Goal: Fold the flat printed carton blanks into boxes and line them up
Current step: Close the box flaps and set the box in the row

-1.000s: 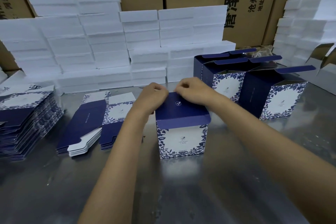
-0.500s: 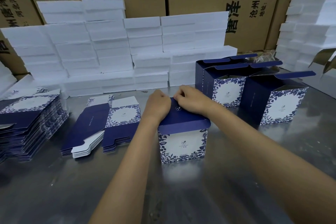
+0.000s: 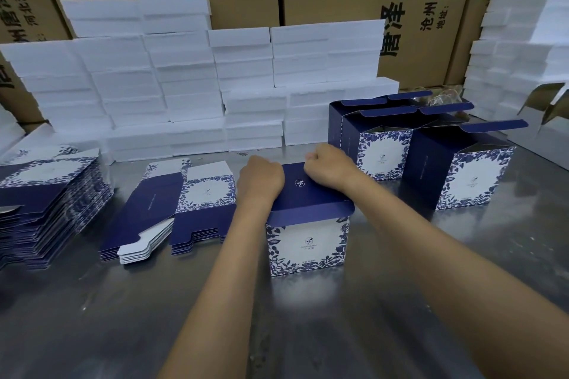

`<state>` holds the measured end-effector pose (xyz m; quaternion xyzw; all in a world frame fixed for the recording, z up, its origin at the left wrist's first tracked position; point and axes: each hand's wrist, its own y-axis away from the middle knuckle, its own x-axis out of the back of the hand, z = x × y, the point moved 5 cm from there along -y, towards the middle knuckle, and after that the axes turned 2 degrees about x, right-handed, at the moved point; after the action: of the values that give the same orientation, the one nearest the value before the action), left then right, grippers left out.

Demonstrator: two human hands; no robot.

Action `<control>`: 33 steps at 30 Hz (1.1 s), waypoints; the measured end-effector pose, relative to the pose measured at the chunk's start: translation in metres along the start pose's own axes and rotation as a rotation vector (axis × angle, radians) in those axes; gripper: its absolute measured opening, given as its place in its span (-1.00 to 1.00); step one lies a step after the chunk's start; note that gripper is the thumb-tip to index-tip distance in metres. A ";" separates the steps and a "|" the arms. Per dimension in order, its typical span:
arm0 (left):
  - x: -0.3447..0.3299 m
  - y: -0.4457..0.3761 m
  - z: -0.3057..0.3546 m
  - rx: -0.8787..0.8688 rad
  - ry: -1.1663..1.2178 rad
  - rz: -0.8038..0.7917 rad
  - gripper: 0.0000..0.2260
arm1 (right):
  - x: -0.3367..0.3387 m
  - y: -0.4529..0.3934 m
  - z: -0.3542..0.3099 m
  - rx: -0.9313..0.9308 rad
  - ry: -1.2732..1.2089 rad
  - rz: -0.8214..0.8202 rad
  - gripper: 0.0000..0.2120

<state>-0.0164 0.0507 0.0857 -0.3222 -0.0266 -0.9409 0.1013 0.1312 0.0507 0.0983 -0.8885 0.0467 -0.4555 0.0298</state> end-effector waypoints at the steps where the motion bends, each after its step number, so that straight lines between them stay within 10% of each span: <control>1: 0.000 0.000 -0.001 0.001 -0.004 0.004 -0.70 | 0.000 0.000 0.000 -0.001 0.000 0.003 -0.82; 9: 0.000 0.003 0.004 0.000 -0.202 0.032 -0.69 | 0.017 0.033 -0.036 0.477 0.382 0.366 -0.88; 19: -0.001 -0.005 0.033 -0.375 -0.346 0.069 -0.75 | -0.004 0.082 0.013 0.475 -0.273 0.291 -0.81; 24: 0.009 0.028 0.021 -0.534 0.038 0.065 -0.98 | -0.005 0.084 0.018 0.458 -0.414 0.142 -0.73; 33: 0.010 0.068 -0.032 -0.469 0.618 -0.237 -0.78 | -0.006 0.083 0.021 0.408 -0.677 0.089 -0.79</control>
<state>-0.0295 -0.0218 0.0654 -0.0331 0.1838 -0.9791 -0.0808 0.1401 -0.0315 0.0737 -0.9614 -0.0186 -0.1351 0.2390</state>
